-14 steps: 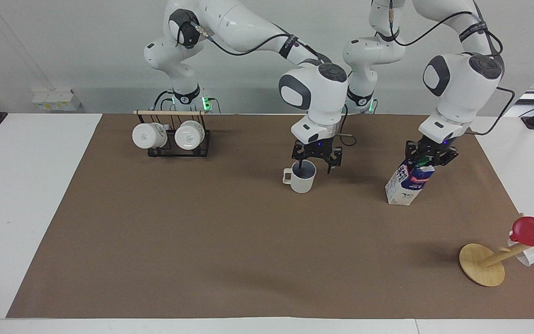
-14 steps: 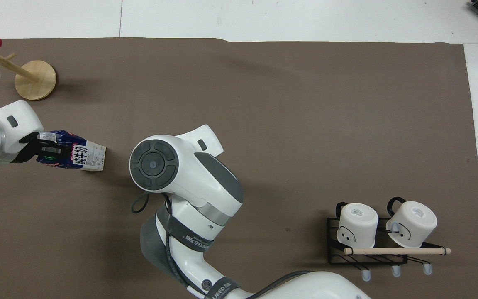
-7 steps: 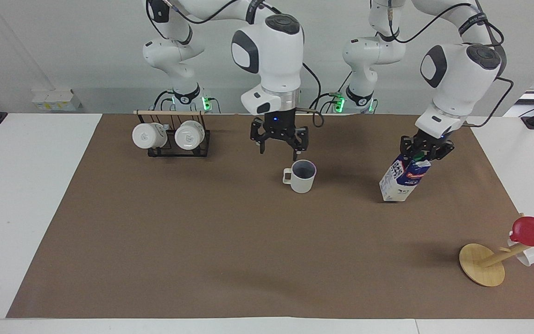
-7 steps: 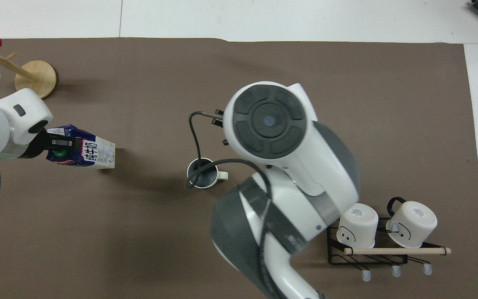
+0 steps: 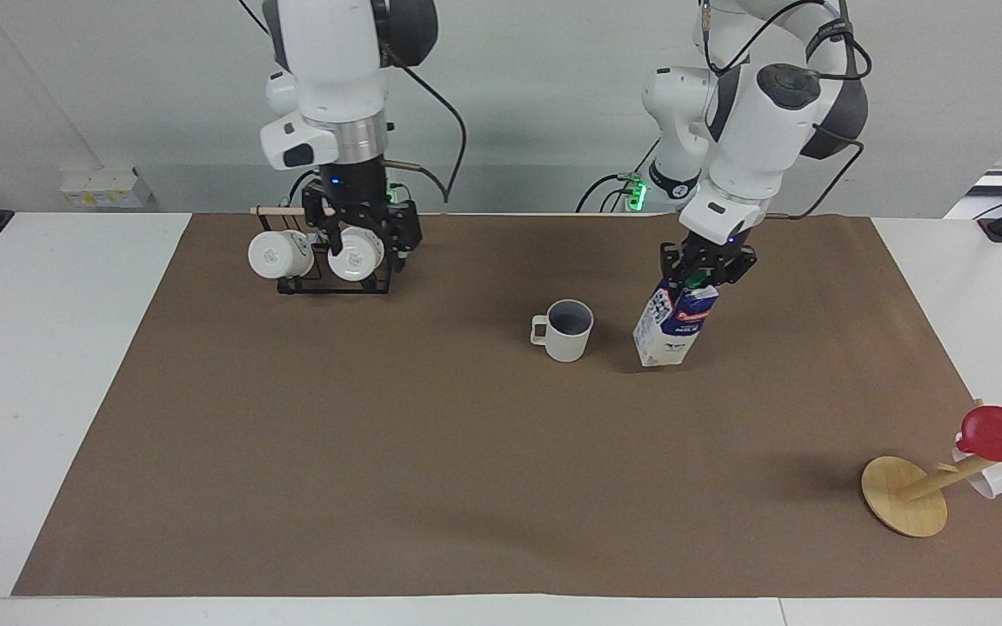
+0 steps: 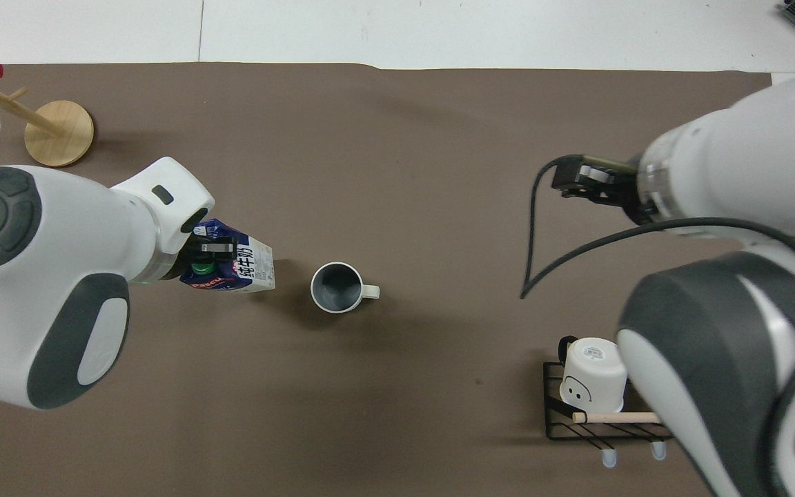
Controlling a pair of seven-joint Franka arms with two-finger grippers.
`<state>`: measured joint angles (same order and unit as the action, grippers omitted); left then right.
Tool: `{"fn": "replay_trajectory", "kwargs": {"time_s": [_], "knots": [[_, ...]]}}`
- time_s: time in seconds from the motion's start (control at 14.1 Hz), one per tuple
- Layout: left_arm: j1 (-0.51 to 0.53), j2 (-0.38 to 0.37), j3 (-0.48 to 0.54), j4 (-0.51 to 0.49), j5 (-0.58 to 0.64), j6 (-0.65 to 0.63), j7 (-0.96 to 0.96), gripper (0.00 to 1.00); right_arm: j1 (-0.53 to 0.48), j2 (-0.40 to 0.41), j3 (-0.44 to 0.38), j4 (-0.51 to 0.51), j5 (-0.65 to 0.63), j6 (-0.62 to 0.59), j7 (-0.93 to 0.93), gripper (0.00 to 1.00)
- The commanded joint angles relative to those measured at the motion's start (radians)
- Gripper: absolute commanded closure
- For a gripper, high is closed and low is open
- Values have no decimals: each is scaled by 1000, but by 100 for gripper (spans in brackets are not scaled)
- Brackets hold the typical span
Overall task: Place cup and milk on table
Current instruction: 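Release the mug with the right gripper while the left gripper carries the carton, then set the milk carton beside the mug and open the left gripper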
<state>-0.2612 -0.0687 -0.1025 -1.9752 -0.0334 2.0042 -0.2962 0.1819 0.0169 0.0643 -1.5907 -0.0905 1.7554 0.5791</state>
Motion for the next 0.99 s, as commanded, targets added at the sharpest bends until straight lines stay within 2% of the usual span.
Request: {"fn": "replay_trajectory", "kwargs": {"time_s": [0.0,0.35,0.71,0.92], "knots": [[-44,-9,18,-11,-5,-7,-40,52,-102,-72,12,-58,26,-34,-134,0],[-43,-26,18,-85,18,25,-34,52,-189,-104,2,-46,52,-114,-263,0],[-52,-29,18,-108,18,44,-38,52,-199,-52,2,79,52,-186,-275,0],[-56,-31,18,-126,18,70,-38,52,-197,-48,3,93,46,-208,-281,0]]}}
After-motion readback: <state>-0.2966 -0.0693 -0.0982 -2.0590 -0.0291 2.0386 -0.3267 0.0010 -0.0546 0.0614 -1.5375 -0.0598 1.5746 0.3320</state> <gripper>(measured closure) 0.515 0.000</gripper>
